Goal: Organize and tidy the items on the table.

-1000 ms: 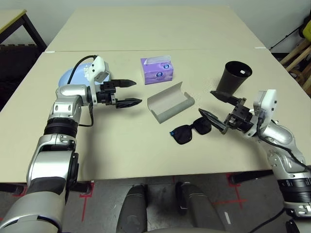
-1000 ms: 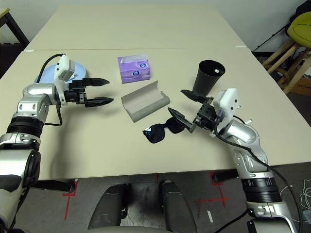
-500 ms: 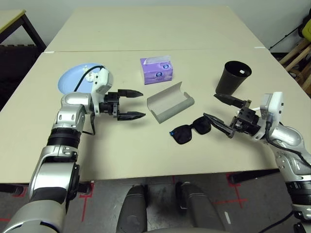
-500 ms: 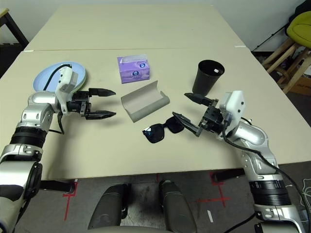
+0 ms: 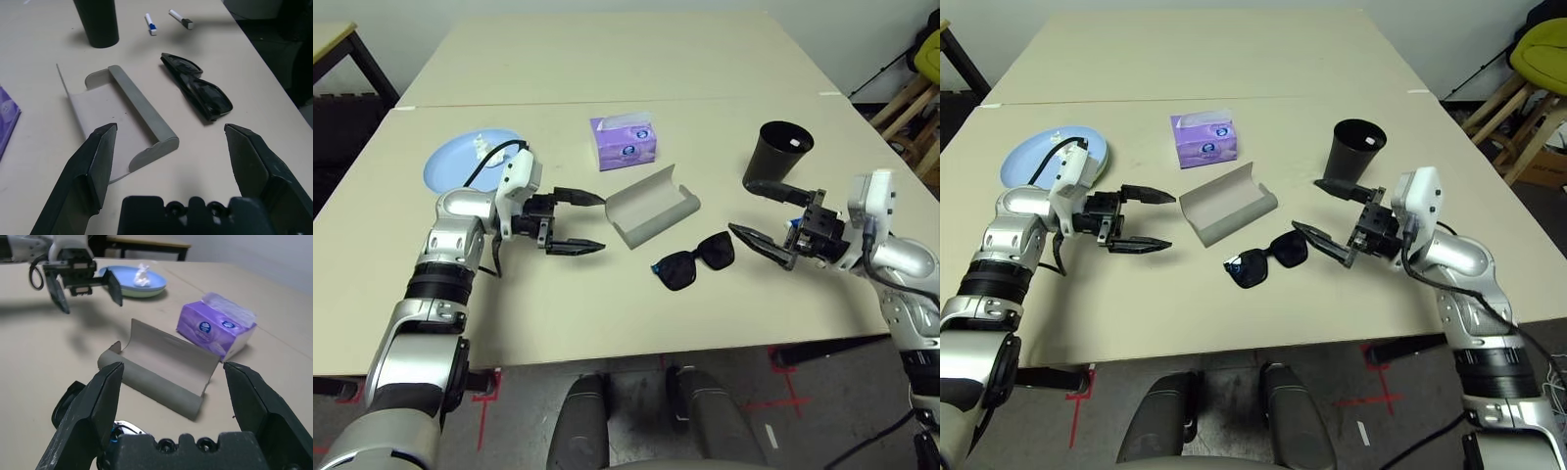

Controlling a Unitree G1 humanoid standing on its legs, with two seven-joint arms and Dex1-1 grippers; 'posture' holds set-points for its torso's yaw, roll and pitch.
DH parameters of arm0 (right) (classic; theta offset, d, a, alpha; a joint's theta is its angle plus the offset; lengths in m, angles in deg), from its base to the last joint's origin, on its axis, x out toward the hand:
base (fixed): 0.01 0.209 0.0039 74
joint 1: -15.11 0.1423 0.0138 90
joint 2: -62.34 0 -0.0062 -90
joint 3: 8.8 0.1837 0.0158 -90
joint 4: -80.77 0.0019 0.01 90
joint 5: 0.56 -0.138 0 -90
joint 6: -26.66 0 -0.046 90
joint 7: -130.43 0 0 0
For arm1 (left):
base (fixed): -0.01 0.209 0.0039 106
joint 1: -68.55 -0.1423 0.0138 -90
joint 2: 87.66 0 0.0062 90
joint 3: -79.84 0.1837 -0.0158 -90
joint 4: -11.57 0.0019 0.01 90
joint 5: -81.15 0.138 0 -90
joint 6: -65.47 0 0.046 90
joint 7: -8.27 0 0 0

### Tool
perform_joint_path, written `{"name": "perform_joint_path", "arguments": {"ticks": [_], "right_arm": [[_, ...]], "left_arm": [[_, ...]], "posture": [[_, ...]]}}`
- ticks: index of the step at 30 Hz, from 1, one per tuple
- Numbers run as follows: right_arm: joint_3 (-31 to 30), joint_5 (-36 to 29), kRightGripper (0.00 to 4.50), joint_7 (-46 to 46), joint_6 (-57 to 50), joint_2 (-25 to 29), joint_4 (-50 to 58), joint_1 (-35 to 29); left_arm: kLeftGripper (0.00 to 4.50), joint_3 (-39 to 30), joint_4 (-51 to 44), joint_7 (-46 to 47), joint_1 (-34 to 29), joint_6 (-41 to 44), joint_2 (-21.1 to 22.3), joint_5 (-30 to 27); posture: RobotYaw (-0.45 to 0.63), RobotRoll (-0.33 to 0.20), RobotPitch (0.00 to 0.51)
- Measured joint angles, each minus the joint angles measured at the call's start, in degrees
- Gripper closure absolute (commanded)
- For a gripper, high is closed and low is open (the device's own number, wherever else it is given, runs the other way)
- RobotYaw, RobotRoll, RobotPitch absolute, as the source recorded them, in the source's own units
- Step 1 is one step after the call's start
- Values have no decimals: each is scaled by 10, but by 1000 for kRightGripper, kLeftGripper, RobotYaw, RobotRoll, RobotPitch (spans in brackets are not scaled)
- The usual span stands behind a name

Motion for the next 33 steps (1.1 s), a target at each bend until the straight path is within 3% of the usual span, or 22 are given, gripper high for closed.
{"name": "perform_joint_path", "arguments": {"ticks": [7,13,33], "right_arm": [[-49,30,0,30,-77,60,33,14],[-91,123,0,37,-82,134,99,15],[-215,232,0,73,-156,132,191,153]], "left_arm": [[34,-1,-39,15,-24,11,1,-1],[34,-3,-68,30,-45,20,2,-2],[34,-3,-117,59,-83,50,5,-4]], "posture": [[128,0,219],[142,0,225],[140,0,269]]}}
